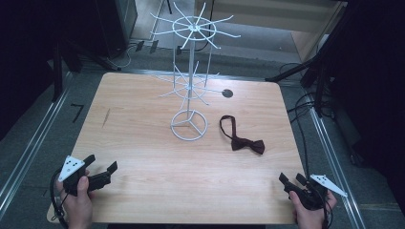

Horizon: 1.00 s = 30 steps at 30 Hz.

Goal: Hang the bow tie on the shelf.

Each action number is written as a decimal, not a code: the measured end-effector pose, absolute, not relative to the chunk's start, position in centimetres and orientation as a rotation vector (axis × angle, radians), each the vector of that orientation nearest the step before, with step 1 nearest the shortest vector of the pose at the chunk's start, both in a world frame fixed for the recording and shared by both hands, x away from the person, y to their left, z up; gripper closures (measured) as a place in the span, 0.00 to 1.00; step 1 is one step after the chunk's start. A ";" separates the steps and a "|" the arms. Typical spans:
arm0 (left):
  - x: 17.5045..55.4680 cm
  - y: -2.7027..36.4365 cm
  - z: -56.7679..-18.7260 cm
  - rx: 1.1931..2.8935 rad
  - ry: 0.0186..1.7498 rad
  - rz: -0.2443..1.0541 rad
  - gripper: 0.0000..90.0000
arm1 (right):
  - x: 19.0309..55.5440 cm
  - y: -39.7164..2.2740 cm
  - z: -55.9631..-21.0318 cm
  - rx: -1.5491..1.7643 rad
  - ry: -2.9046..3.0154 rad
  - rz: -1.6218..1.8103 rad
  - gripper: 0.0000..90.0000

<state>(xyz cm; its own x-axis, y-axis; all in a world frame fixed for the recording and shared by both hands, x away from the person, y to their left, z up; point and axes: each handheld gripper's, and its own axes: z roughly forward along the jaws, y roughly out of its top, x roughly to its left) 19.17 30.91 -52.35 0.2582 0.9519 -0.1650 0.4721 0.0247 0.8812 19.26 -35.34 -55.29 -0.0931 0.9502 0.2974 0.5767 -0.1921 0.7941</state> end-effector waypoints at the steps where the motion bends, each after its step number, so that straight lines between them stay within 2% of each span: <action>1: 19.2 30.9 -52.4 1.594 1.356 0.645 0.10 | 19.3 -35.3 -55.2 1.765 1.665 1.199 0.26; 8: 19.2 31.0 -52.4 1.591 1.356 0.644 0.10 | 20.1 -34.2 -54.0 1.728 1.763 1.167 0.27; 17: 19.2 30.9 -52.4 1.597 1.358 0.644 0.10 | 23.2 -32.5 -52.1 1.647 1.965 1.061 0.27; 26: 19.3 30.9 -52.4 1.594 1.355 0.642 0.10 | 27.0 -30.1 -50.8 1.597 2.168 0.914 0.18; 30: 19.3 31.0 -52.4 1.594 1.357 0.640 0.10 | 28.4 -29.1 -50.6 1.575 2.228 0.871 0.17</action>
